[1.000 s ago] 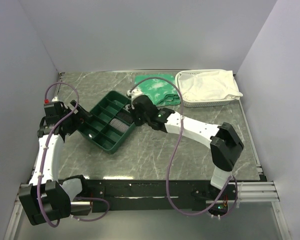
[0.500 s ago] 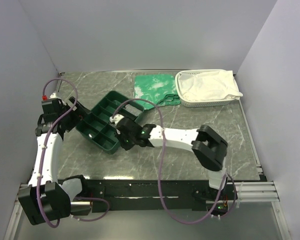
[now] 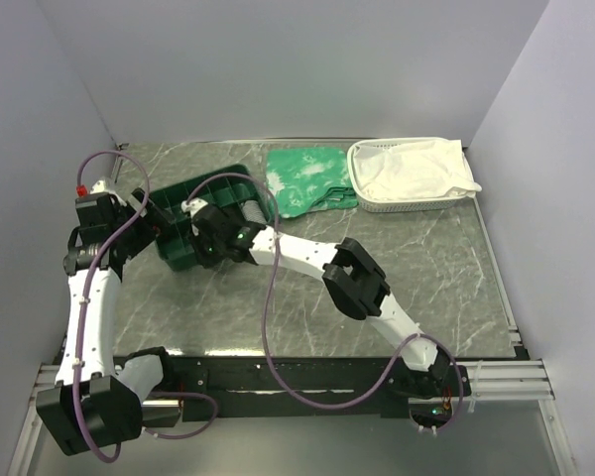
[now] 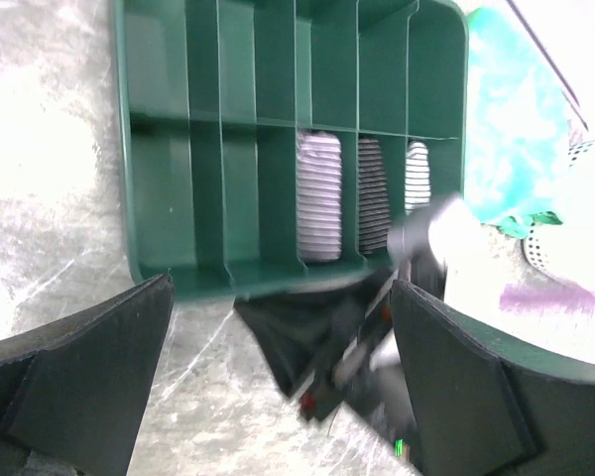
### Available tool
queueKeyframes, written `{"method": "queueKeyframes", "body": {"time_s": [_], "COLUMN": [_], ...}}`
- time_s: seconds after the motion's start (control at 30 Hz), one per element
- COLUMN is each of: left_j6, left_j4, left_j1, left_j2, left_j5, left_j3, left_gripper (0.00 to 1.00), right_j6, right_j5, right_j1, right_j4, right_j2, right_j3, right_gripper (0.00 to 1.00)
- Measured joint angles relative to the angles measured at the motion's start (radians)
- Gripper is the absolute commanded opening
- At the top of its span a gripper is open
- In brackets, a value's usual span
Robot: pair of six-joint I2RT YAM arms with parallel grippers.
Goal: Roll the underwear
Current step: Move the storage box to the corner of the board, then reset both arms
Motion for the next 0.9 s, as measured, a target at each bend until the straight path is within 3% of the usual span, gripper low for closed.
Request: {"method": "queueKeyframes", "body": {"time_s": [0.2, 0.37, 0.4, 0.47, 0.53, 0.57, 0.67, 0.9], "left_j6": [0.002, 0.002, 0.002, 0.002, 0.002, 0.002, 0.001, 0.001], "left_j4": [0.003, 0.029, 0.034, 0.045, 0.057, 0.066, 0.094, 0.153], "left_j1": [0.001, 0.001, 0.001, 0.001, 0.001, 0.001, 0.001, -0.005], "left_j2": [-0.01, -0.01, -0.01, -0.007, -0.004, -0.001, 0.008, 0.029], "left_j5": [0.007, 0.03, 0.032, 0.035, 0.036, 0.043, 0.059, 0.105], "left_j3": [0.003, -0.004, -0.006, -0.006, -0.006, -0.006, -0.005, 0.006], "left_gripper": [0.96, 0.97, 0.97, 0.96, 0.96, 0.97, 0.97, 0.96], "right_j6": [-0.023, -0.079, -0.093, -0.111, -0.114, -0.116, -0.111, -0.041], "right_j5": [-0.053, -0.095, -0.1, -0.091, -0.062, -0.035, 0.064, 0.277], "right_j1": [-0.092, -0.153, -0.16, -0.16, -0.153, -0.148, -0.141, -0.275], "right_j4": [-0.051, -0.052, -0.034, -0.03, -0.013, -0.012, 0.026, 0.098], "right_j2": [0.085, 0.07, 0.047, -0.027, -0.127, -0.183, -0.391, -0.829], "right_j3": [0.169, 0.171, 0.13, 0.028, -0.092, -0.151, -0.347, -0.718], "right_gripper": [0.27, 0.34, 0.39, 0.6, 0.71, 0.83, 0.96, 1.0]}}
